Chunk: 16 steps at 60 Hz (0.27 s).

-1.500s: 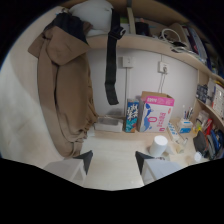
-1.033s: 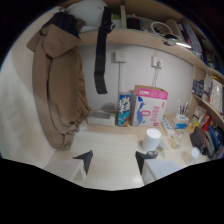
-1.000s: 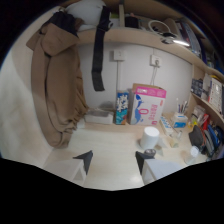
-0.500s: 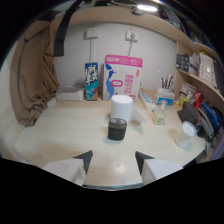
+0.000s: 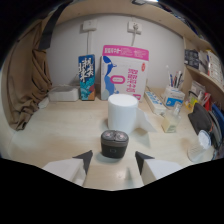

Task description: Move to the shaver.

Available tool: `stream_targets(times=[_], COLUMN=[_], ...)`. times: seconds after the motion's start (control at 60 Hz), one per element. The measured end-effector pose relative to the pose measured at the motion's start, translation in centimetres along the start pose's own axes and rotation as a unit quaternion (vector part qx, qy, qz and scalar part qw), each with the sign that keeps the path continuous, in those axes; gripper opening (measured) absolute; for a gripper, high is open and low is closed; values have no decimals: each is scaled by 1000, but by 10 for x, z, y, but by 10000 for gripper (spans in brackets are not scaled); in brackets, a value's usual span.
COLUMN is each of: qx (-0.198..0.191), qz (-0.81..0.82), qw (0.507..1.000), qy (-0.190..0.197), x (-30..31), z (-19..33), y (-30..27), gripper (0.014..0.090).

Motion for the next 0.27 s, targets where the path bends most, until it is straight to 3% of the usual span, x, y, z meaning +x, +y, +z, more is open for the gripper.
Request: stream_targets(times=[0.267], qx=[-4], qz=[5], qw=[1000], qy=[2], x=[-2], z=[5], y=[3], gripper=[872])
